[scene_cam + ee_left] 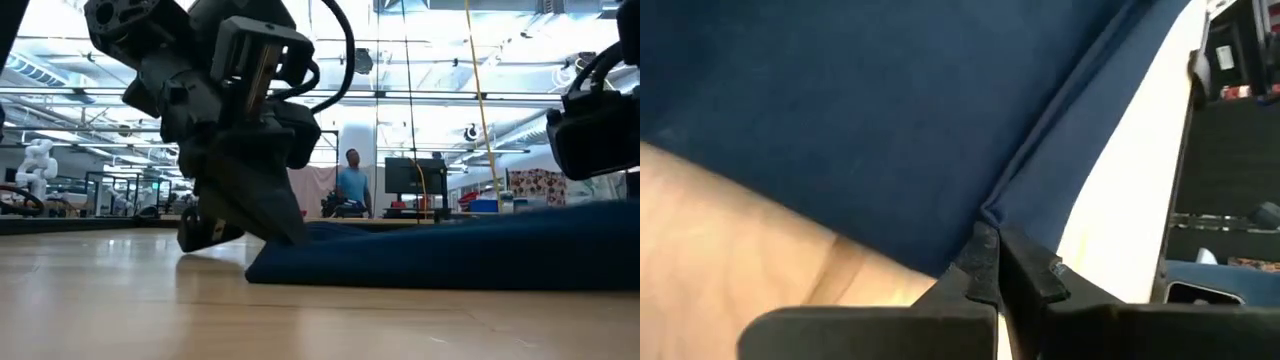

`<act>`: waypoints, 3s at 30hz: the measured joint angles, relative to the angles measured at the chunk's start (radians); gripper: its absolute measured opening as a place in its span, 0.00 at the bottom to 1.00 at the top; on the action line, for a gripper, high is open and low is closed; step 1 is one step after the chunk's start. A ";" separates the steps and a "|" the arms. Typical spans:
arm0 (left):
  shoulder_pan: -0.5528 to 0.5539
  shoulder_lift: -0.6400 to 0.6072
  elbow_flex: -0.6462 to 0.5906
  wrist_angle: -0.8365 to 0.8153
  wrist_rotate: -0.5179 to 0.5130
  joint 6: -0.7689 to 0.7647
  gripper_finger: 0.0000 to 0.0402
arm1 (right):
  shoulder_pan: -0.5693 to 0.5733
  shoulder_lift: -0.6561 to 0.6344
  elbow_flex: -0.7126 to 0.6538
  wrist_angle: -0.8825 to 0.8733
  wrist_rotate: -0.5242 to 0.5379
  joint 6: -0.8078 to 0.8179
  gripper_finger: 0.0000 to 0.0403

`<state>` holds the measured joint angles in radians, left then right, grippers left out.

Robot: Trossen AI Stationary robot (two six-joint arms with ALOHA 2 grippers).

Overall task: Roll towel into tight, uniform cylinder
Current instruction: Roll the blue cloth napkin

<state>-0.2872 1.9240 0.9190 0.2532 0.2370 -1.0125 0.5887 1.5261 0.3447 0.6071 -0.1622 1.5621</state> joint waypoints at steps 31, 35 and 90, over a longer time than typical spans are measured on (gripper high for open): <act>-0.004 0.010 0.001 -0.025 -0.001 0.001 0.00 | 0.114 -0.084 0.071 -0.199 0.292 -0.867 0.77; -0.002 0.010 0.001 -0.027 -0.001 0.000 0.00 | 0.123 -0.080 0.150 -0.315 0.301 -0.990 0.73; 0.026 -0.080 -0.043 -0.099 0.058 0.128 0.00 | -0.245 0.101 0.093 0.056 -0.477 -0.636 0.00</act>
<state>-0.2610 1.8440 0.8756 0.1546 0.2948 -0.8845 0.3433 1.6269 0.4377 0.6633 -0.6392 0.9264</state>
